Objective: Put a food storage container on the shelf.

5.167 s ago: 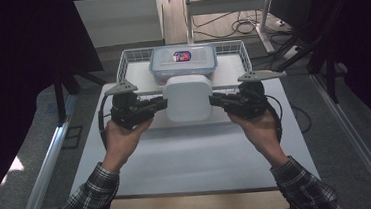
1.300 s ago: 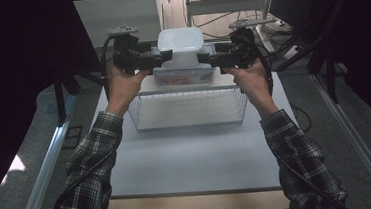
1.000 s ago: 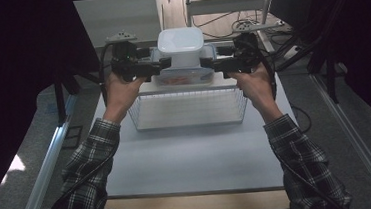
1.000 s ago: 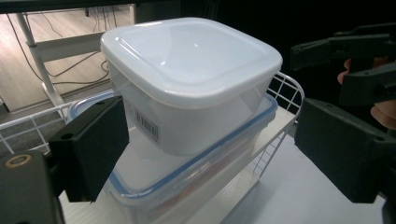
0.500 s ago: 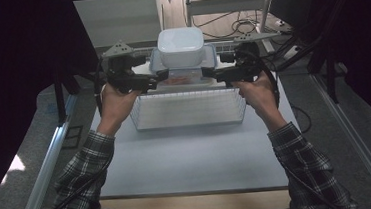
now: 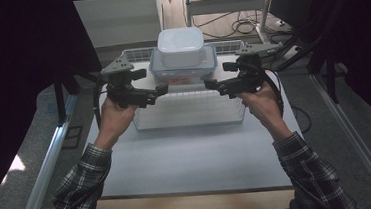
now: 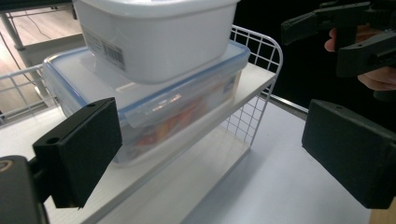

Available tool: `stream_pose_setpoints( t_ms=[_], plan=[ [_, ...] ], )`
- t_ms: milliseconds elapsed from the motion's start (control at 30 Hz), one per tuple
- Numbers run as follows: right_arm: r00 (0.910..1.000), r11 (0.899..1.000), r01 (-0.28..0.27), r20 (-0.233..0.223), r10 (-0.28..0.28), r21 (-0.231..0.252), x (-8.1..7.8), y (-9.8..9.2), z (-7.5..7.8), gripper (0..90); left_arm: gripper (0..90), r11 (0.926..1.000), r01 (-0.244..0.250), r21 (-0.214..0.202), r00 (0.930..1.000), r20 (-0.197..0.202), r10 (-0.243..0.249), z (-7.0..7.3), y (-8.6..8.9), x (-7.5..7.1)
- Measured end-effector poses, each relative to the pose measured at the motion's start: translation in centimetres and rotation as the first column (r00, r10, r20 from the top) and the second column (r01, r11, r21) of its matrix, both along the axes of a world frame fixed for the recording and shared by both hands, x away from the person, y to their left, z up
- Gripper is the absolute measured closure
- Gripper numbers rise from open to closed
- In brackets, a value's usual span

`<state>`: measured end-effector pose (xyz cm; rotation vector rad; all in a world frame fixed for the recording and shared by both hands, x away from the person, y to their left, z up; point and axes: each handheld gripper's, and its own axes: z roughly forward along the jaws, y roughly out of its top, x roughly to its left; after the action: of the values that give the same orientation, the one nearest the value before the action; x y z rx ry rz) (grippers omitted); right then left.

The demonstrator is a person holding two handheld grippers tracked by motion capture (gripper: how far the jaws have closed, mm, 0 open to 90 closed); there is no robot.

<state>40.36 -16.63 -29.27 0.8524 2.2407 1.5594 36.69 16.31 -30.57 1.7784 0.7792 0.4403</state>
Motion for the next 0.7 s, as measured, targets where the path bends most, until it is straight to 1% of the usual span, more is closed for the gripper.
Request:
stream_pose_setpoints(
  t_ms=[100, 200, 300, 467, 667, 700],
  plan=[
    [1.0, 1.0, -0.005, 0.002, 0.005, -0.001, -0.1, -0.1, -0.2, 4.5, 4.5, 1.0, 0.004, -0.003, 1.0, 0.002, -0.004, -0.2, -0.1, -0.3],
    [0.9999, 1.0, -0.008, 0.007, 0.008, -0.012, -0.5, -0.2, -0.6, 4.0, 4.6, 0.9999, 0.013, -0.002, 0.9999, 0.004, -0.013, -0.6, -0.2, -0.8],
    [0.9999, 1.0, -0.013, 0.005, 0.013, -0.021, -0.8, -0.3, -0.9, 3.9, 4.8, 0.9998, 0.02, 0.002, 0.9998, 0.004, -0.02, -0.9, -0.2, -1.0],
    [0.9998, 0.999, -0.022, -0.006, 0.021, -0.031, -1.1, -0.5, -1.7, 3.5, 5.0, 0.9995, 0.028, 0.015, 0.9996, -0.003, -0.028, -1.8, -0.2, -1.4],
    [0.9996, 0.999, -0.028, -0.004, 0.028, -0.036, -1.4, -0.8, -2.4, 3.3, 5.2, 0.9996, 0.025, 0.013, 0.9997, -0.006, -0.025, -2.9, -0.2, -1.7],
    [0.9995, 0.999, -0.03, -0.007, 0.03, -0.034, -1.5, -0.8, -2.5, 3.3, 5.1, 0.9995, 0.028, 0.015, 0.9996, -0.011, -0.028, -3.0, -0.2, -1.8]
  ],
)
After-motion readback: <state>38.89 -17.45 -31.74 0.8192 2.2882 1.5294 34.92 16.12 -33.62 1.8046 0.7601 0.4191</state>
